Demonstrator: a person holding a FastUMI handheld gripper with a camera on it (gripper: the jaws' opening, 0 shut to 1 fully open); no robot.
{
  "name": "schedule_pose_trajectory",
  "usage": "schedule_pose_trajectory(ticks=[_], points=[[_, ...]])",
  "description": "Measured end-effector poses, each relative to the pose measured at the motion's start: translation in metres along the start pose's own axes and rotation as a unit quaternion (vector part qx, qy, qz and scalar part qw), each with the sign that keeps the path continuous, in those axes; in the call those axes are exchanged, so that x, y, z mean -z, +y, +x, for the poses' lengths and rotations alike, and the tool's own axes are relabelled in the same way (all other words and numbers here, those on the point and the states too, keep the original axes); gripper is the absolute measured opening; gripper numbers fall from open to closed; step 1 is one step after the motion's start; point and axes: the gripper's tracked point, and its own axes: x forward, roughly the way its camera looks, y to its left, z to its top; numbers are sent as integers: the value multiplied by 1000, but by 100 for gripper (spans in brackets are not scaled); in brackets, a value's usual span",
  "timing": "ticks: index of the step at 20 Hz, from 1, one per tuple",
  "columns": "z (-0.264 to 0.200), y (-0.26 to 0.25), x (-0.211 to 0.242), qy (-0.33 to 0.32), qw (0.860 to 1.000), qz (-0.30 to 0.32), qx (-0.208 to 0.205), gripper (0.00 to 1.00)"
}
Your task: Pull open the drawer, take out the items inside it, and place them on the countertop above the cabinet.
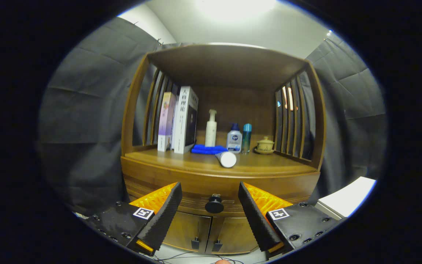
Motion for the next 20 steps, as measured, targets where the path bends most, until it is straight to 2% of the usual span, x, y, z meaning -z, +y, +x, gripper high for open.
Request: schedule_pose_trajectory(ticks=[8, 14, 20], points=[[-74, -39, -59, -39, 999, 31, -5, 97], [-116, -61, -55, -42, 999, 24, 3, 97], [-126, -59, -55, -46, 999, 28, -4, 97]])
